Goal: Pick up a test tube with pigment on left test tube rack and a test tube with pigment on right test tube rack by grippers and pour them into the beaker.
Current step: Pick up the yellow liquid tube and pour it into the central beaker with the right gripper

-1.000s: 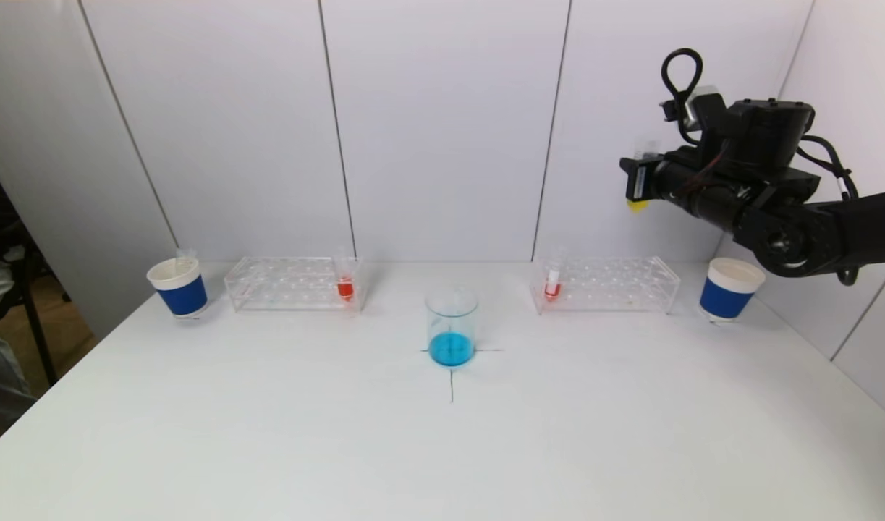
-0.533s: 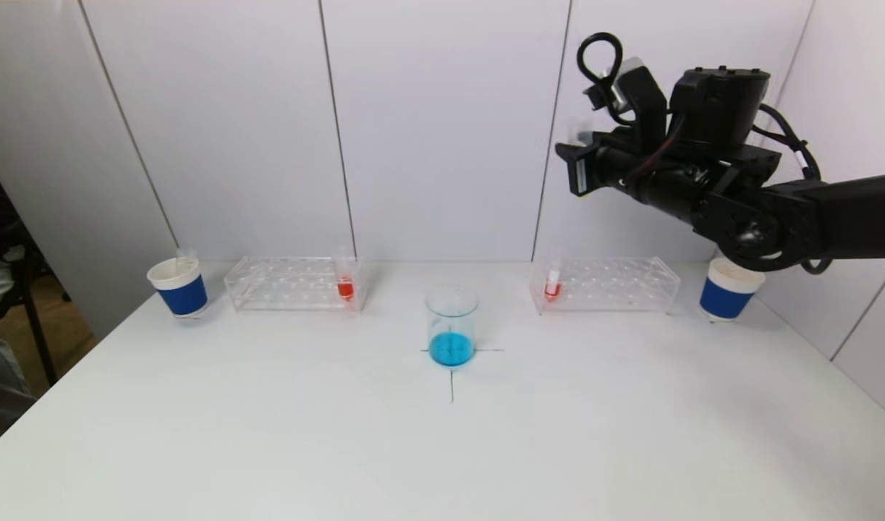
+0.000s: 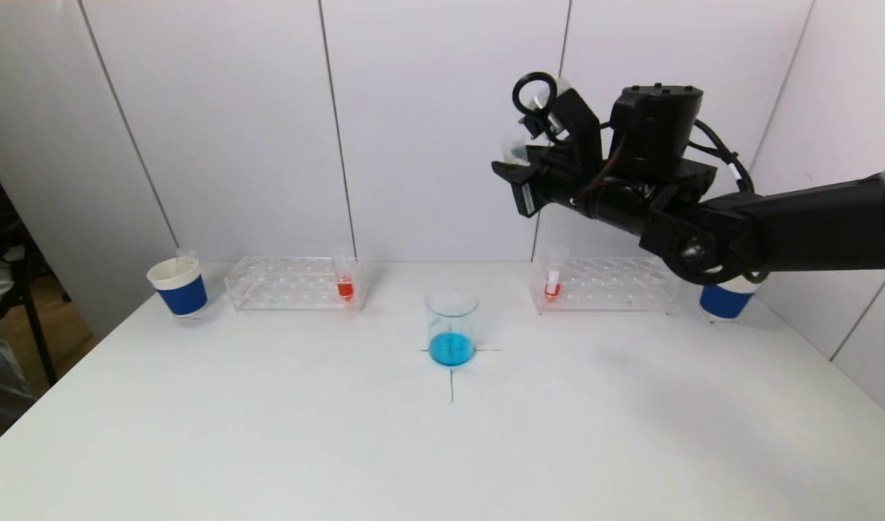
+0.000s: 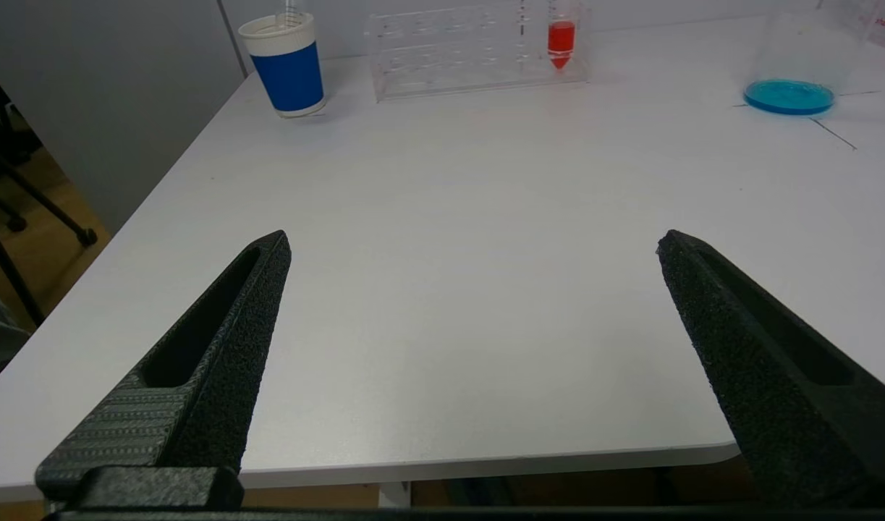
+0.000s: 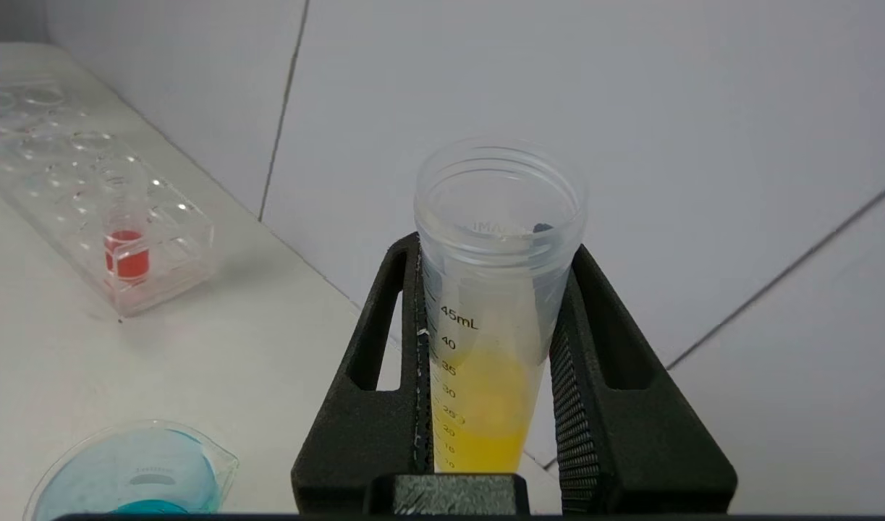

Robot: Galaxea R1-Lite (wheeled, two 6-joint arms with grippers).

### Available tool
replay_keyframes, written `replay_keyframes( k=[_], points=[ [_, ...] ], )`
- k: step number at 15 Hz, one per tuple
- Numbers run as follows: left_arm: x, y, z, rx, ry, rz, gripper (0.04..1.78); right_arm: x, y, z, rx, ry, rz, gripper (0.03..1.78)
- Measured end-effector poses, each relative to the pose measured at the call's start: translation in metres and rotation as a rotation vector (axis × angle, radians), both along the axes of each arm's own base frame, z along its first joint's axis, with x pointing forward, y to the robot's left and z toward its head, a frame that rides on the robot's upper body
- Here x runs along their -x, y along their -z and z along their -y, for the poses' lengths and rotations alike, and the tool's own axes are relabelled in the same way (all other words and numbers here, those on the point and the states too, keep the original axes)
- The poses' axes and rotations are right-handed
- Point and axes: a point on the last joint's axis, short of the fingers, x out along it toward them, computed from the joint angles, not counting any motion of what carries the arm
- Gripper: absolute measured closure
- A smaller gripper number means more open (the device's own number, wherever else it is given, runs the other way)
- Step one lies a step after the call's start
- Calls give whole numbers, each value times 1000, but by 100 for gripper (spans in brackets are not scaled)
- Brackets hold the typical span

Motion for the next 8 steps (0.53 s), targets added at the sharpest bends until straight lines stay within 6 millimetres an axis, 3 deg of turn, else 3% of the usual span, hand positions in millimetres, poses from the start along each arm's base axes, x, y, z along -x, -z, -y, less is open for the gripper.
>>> replay_keyframes(
  k=[8],
  points=[
    [0,0,0,0,0,0,5,-32,32,-24,188,-182,130,129]
  ],
)
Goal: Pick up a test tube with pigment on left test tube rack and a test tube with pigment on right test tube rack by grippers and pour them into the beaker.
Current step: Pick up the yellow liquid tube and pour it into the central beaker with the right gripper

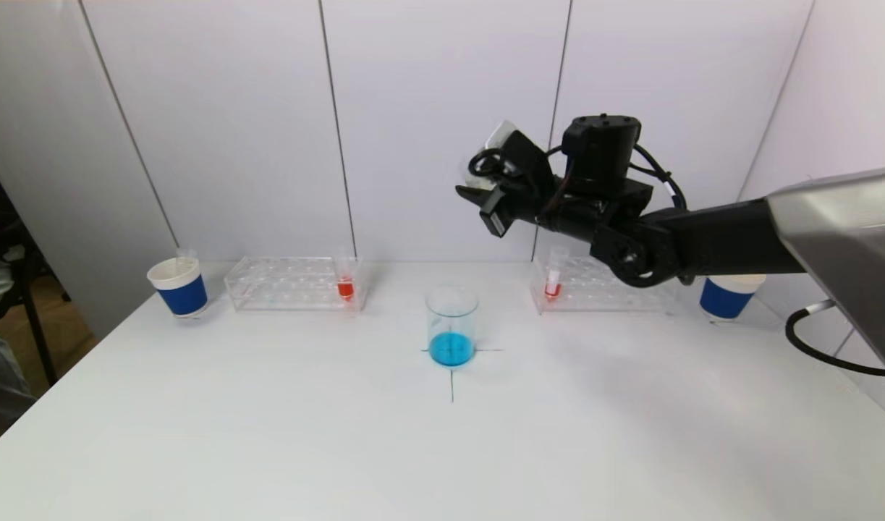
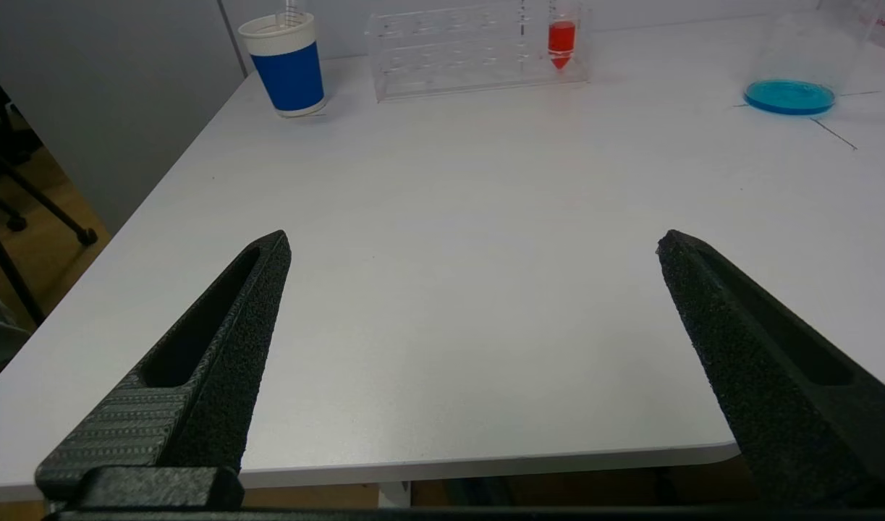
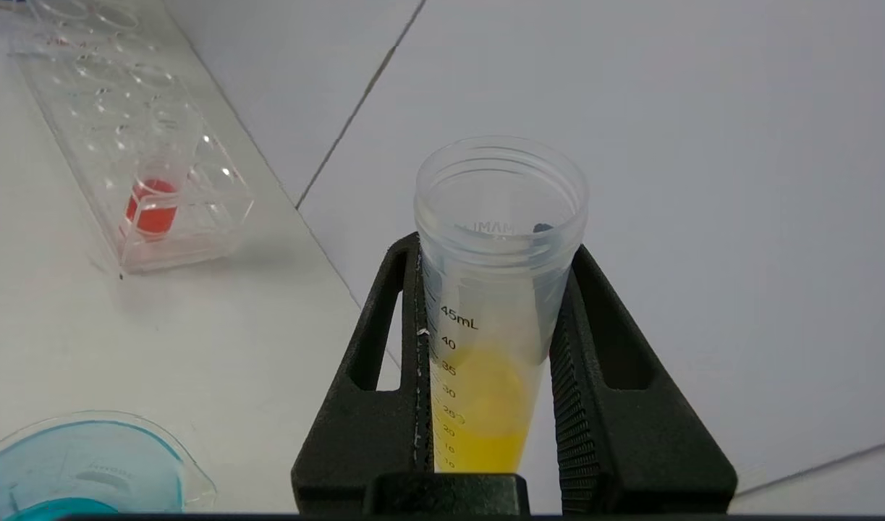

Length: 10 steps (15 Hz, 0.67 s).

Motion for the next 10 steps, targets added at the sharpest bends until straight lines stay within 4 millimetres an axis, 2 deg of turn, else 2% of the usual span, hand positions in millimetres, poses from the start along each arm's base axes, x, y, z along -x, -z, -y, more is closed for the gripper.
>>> replay_keyframes(
  k=[5,10],
  points=[
    [0,0,0,0,0,0,5,-10,25,-2,136,-152,89,129],
    [0,0,0,0,0,0,5,-26,49,7,215,-220,210,129]
  ],
)
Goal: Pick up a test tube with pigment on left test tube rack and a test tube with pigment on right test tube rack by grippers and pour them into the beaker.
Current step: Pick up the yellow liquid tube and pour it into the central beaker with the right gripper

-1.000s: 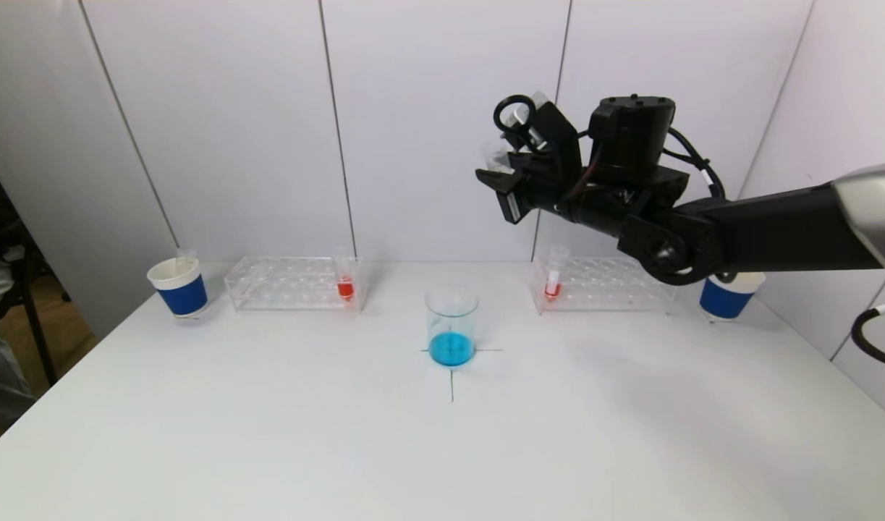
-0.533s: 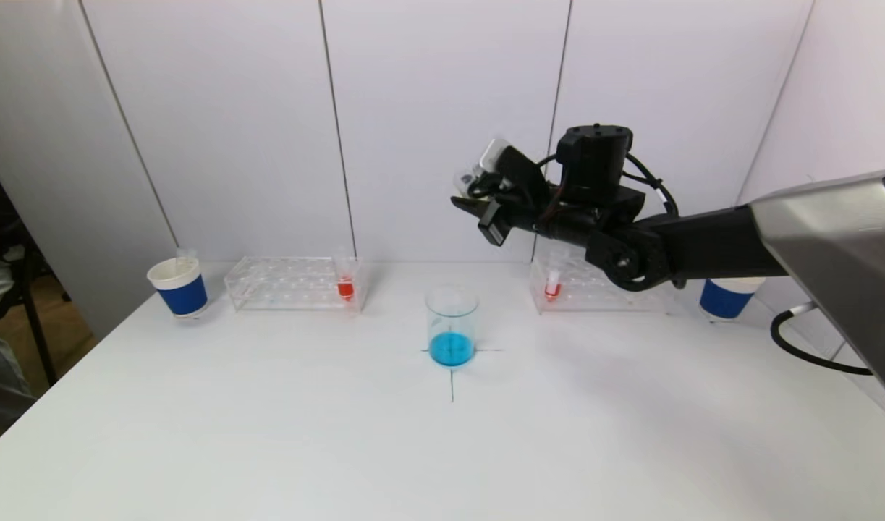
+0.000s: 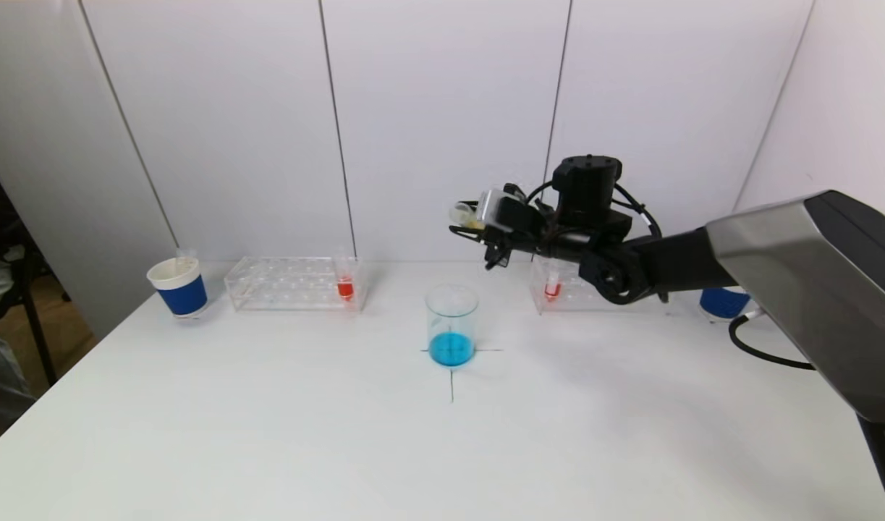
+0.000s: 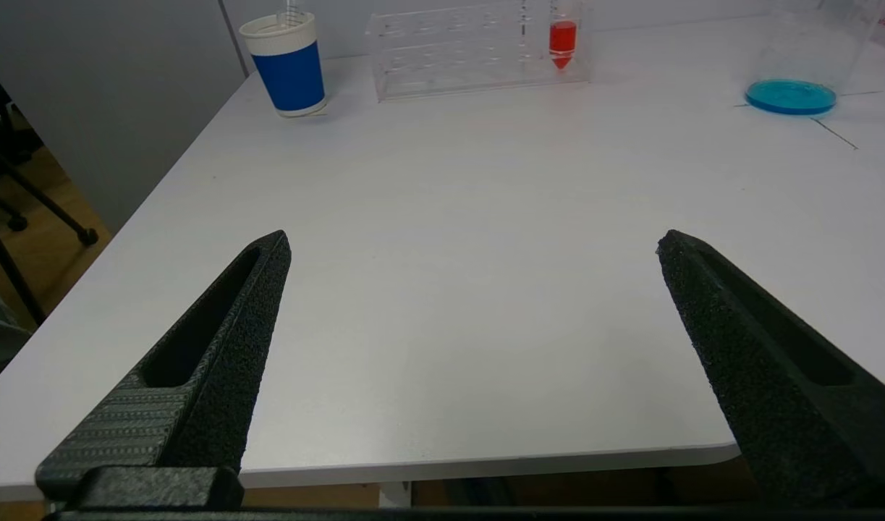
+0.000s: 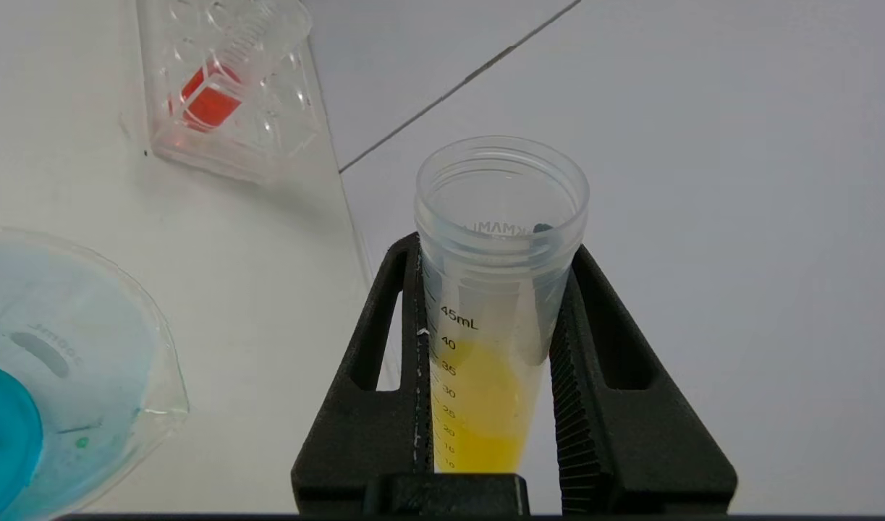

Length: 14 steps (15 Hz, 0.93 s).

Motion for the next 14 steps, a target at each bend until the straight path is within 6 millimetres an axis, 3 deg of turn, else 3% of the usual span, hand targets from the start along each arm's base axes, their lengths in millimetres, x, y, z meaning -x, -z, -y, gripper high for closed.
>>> replay_keyframes(
  k=[14],
  points=[
    [0,0,0,0,0,0,5,0,26,-11,132,-84,301,129]
  ],
)
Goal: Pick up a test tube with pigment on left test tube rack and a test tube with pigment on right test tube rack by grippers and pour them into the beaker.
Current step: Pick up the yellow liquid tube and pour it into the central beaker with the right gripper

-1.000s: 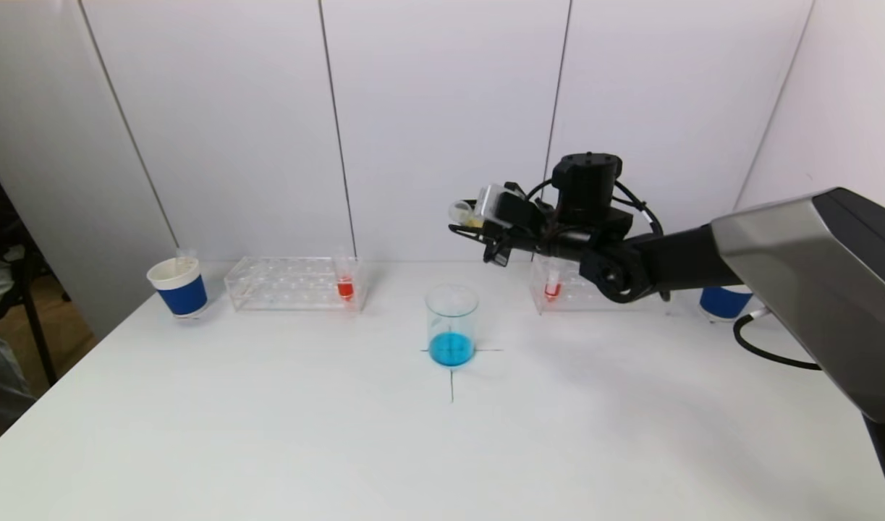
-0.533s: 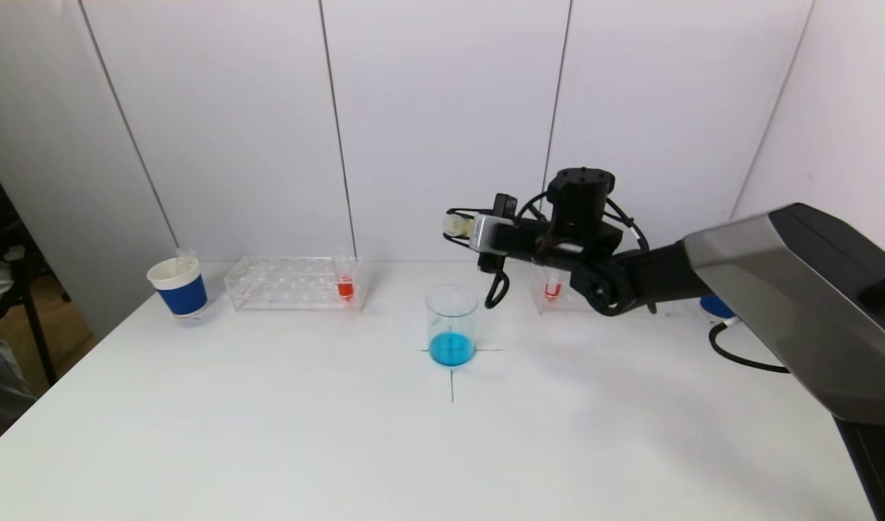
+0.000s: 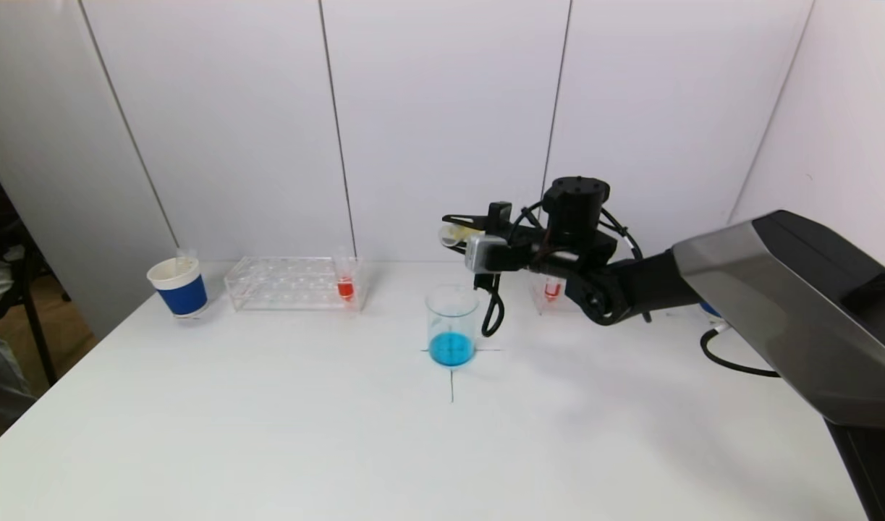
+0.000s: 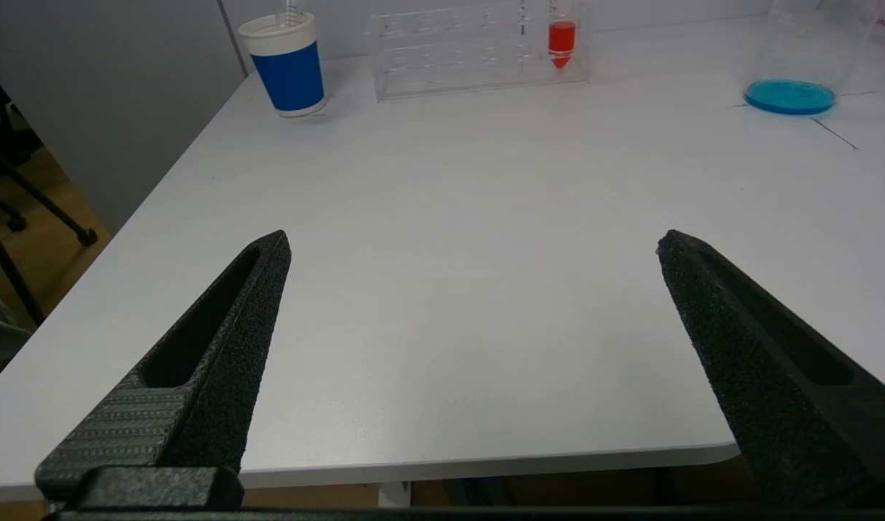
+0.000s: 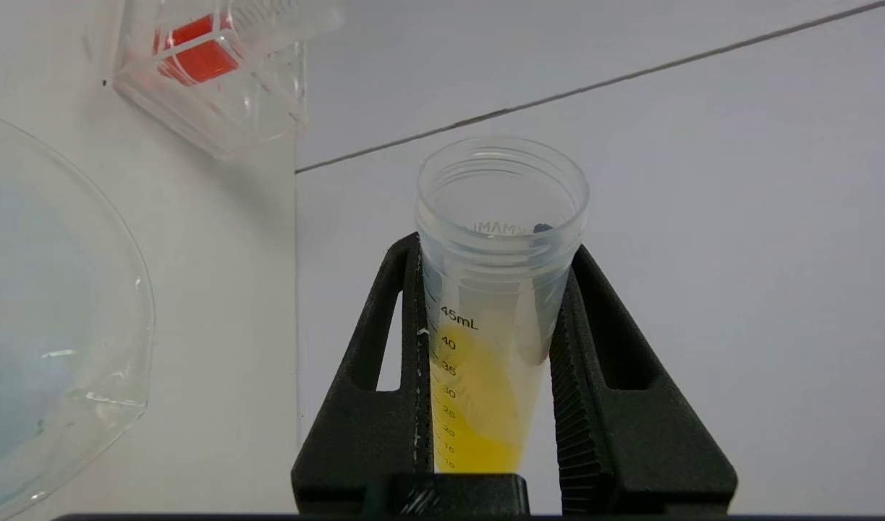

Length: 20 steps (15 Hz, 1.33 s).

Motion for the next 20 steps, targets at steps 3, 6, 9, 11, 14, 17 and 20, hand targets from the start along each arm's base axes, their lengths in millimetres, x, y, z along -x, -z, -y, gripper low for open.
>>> replay_keyframes(
  k=[3,6,9,11,14,17,20],
  points=[
    [0,0,0,0,0,0,5,2,8,3,-1,-6,20,129],
    [0,0,0,0,0,0,5,4,14,6,0,-12,41,129],
    [0,0,0,0,0,0,5,5,19,9,8,-14,68,129],
    [0,0,0,0,0,0,5,7,22,11,21,-12,87,129],
    [0,0,0,0,0,0,5,7,24,13,41,-8,114,129],
    [0,0,0,0,0,0,5,8,23,13,62,-5,152,129],
    [0,0,0,0,0,0,5,8,19,14,80,2,195,129]
  ],
)
